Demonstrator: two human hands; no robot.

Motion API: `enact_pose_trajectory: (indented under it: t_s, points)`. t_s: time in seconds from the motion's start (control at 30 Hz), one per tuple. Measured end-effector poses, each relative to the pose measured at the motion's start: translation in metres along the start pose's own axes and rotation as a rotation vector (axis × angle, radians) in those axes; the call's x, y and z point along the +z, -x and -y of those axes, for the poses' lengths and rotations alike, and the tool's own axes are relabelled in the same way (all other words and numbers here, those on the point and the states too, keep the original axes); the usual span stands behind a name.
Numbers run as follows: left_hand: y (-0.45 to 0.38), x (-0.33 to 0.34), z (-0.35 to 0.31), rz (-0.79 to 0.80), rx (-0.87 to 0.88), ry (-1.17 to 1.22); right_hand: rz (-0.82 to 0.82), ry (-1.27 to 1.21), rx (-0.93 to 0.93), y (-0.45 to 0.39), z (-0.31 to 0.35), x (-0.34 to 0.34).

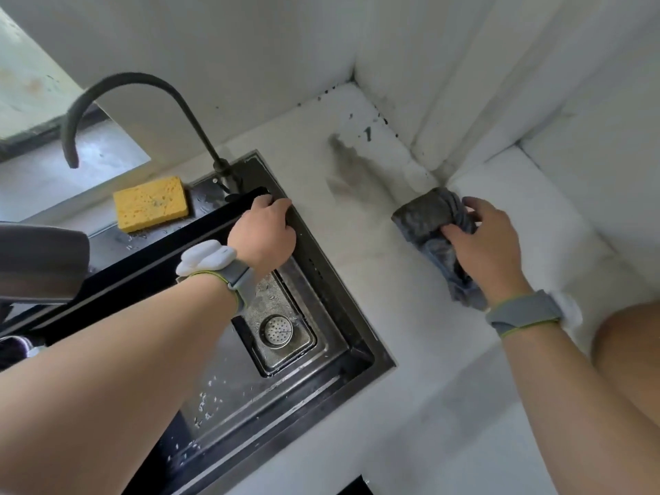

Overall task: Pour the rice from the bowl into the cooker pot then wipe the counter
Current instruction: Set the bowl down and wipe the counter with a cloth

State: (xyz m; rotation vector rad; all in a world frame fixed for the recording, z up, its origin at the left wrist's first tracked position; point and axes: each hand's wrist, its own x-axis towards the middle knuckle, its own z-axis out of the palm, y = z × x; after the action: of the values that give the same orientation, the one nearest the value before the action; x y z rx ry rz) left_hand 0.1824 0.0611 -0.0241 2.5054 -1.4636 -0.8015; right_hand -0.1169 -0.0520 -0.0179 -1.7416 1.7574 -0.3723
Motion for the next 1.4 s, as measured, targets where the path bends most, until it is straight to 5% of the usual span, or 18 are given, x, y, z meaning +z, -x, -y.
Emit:
enact_pose_trajectory:
  t_s: [0.47,0.7,0.87,1.13,1.27,1.4]
  points:
    - [-0.030,-0.024,0.002,0.101,-0.027,-0.231,-0.296,0.416,0.068,0.030,-0.003,0.065]
    - [-0.034,-0.026,0.002,0.129,-0.013,-0.271,-0.136,0.276,-0.293,0.049,0.013,0.077]
    - [-0.037,-0.027,0.004,0.161,-0.041,-0.276,-0.377,0.145,-0.081,0.003,0.006,0.059]
    - [-0.037,-0.020,0.006,0.176,-0.076,-0.196,-0.268,0.314,-0.233,-0.010,0.041,0.099]
    - [-0.037,-0.023,0.004,0.206,-0.094,-0.188,-0.106,0.158,-0.278,-0.020,0.073,0.110]
    - [-0.033,-0.022,0.003,0.205,-0.092,-0.171,-0.301,0.035,-0.135,-0.038,0.066,0.093]
